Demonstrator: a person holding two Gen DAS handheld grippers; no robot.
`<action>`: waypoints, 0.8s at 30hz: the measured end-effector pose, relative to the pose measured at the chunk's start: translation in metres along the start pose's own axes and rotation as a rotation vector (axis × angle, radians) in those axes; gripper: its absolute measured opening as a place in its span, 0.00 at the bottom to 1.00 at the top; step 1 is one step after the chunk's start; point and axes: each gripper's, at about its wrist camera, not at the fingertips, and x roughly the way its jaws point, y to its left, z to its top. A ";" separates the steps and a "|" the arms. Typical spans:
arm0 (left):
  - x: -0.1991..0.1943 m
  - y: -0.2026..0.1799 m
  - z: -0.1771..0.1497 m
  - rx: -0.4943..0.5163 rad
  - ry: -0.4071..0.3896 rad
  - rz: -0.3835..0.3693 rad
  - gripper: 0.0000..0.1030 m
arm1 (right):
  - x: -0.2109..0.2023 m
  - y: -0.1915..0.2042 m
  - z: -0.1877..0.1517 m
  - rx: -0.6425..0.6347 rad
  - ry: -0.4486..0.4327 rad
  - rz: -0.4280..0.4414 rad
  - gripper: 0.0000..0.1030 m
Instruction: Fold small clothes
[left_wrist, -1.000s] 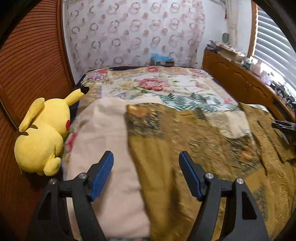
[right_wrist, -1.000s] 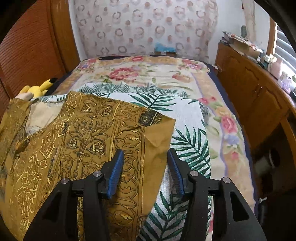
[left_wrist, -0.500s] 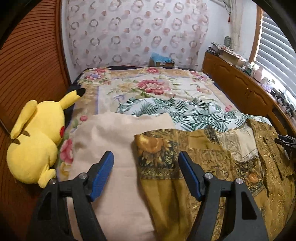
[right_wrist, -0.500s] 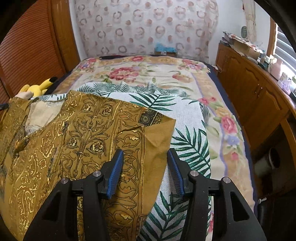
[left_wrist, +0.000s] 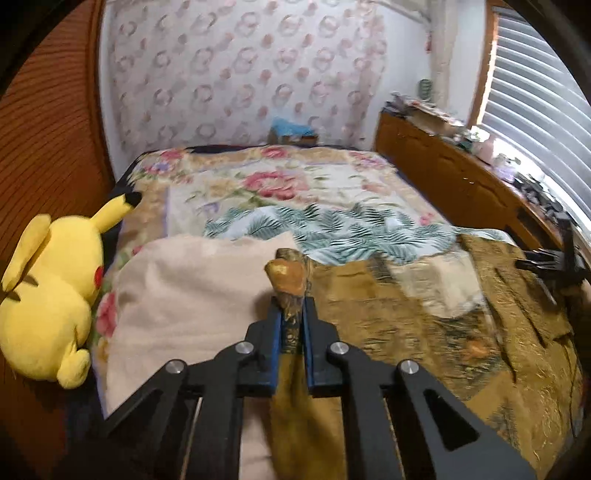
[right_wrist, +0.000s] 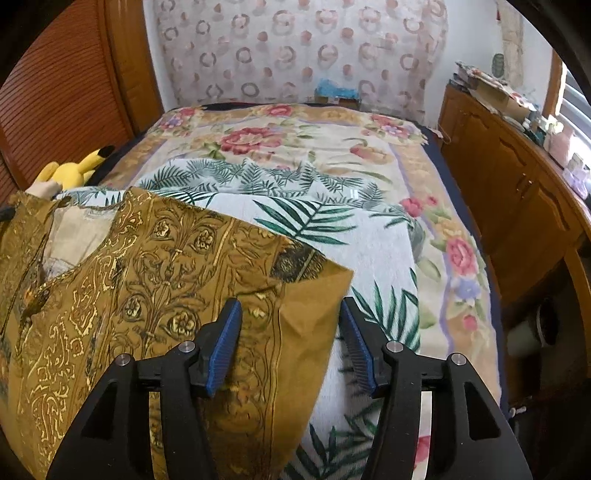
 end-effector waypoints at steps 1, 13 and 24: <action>-0.002 -0.005 0.000 0.012 -0.003 0.007 0.07 | 0.001 0.001 0.001 -0.008 0.002 0.002 0.56; -0.032 -0.042 -0.004 0.064 -0.050 -0.017 0.02 | -0.011 0.023 -0.001 -0.074 -0.025 0.032 0.05; -0.097 -0.049 -0.010 0.076 -0.153 0.021 0.01 | -0.099 0.046 0.001 -0.080 -0.264 0.011 0.03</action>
